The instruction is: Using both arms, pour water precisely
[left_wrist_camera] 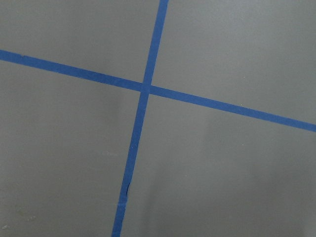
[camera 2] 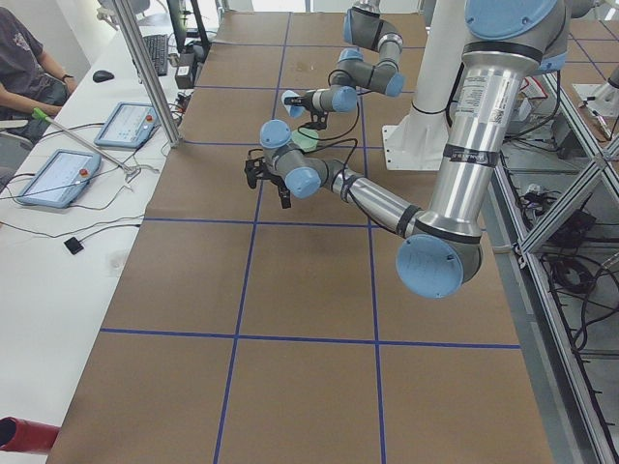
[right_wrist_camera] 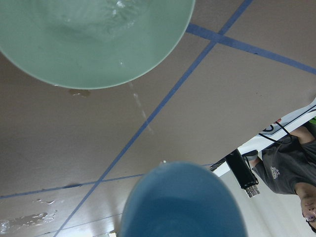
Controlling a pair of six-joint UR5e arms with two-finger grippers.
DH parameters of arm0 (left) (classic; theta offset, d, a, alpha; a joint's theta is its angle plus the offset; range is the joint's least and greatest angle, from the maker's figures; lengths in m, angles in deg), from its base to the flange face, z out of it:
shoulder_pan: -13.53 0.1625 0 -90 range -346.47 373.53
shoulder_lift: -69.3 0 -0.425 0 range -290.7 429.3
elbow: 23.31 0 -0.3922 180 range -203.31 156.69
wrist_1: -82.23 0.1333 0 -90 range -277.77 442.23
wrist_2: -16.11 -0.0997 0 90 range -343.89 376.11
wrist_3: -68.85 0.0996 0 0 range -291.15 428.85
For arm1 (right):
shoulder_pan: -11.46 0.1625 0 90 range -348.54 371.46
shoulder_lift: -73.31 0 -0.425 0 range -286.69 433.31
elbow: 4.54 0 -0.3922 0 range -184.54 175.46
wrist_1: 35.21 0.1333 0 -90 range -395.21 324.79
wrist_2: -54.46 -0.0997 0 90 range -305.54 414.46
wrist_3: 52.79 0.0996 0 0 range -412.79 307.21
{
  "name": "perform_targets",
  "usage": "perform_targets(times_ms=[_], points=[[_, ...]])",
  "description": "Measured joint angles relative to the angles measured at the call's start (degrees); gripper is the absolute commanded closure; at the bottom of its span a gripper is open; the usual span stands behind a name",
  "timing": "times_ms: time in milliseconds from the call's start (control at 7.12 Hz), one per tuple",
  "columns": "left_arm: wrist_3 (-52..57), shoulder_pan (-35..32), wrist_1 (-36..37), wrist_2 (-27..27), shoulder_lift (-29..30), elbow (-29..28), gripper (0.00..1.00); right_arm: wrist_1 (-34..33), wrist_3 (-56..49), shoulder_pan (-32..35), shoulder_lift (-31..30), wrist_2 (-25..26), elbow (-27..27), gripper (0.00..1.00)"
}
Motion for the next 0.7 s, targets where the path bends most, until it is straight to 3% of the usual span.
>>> perform_targets(times_ms=[281, 702], points=[[0.0, 0.0, 0.0, 0.0, 0.1, 0.1, 0.00, 4.6, 10.4, 1.5, -2.8, -4.0, 4.3, 1.00], [-0.3, -0.1, 0.1, 0.0, 0.4, 0.6, 0.00, 14.5, 29.6, 8.1, -23.0, -19.4, 29.6, 1.00]])
